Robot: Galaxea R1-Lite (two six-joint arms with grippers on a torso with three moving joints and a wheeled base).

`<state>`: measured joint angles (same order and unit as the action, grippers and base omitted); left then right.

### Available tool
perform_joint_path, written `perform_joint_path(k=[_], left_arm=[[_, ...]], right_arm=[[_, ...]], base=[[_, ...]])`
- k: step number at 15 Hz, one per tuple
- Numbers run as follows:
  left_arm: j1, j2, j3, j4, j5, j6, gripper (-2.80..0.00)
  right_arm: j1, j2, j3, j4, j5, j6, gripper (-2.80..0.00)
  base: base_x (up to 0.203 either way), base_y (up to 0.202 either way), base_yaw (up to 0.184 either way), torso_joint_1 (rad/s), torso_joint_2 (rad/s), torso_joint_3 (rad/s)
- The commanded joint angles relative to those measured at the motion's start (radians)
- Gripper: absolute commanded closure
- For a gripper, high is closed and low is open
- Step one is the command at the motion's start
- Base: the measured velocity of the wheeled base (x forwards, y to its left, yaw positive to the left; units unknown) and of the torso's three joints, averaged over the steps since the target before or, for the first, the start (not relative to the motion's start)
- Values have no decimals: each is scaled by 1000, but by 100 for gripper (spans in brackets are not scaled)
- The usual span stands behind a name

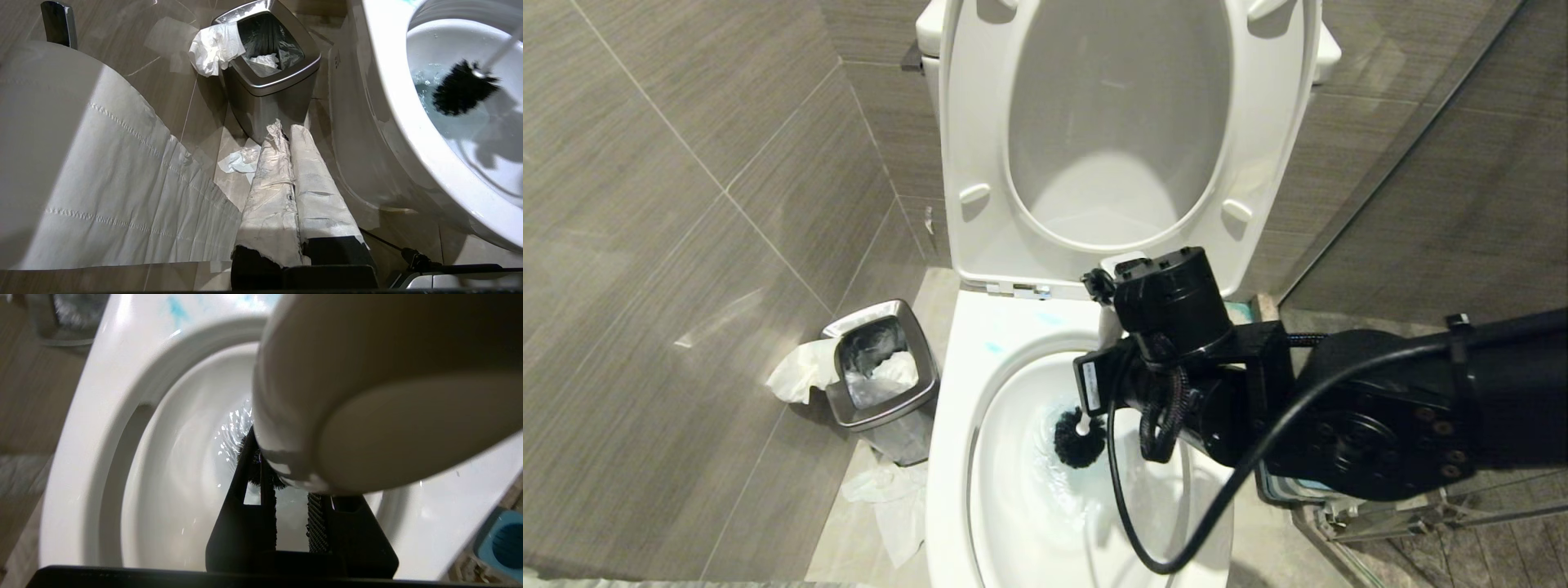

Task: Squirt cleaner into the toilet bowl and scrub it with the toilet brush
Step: Scrub the toilet bowl

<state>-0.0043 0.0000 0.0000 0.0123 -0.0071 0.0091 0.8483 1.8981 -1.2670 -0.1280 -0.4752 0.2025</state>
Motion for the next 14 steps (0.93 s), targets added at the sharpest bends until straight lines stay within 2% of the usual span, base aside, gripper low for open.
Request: perform_joint_path(k=[1,5,10,14], left_arm=[[0,1,2,0,-1,0,0],[0,0,2,0,-1,0,0],[0,0,2,0,-1,0,0],[0,0,2,0,-1,0,0]], right_arm=[[48,-143,41,54,-22,0,0],[54,-208,37,73,-56,-13,0],[56,-292,26,59,-45,-179,0],[57,-309,0,59,-40,-161,0]], base=[[0,0,0,0,0,0],[0,0,0,0,0,0],[0,0,0,0,0,0],[0,0,0,0,0,0]])
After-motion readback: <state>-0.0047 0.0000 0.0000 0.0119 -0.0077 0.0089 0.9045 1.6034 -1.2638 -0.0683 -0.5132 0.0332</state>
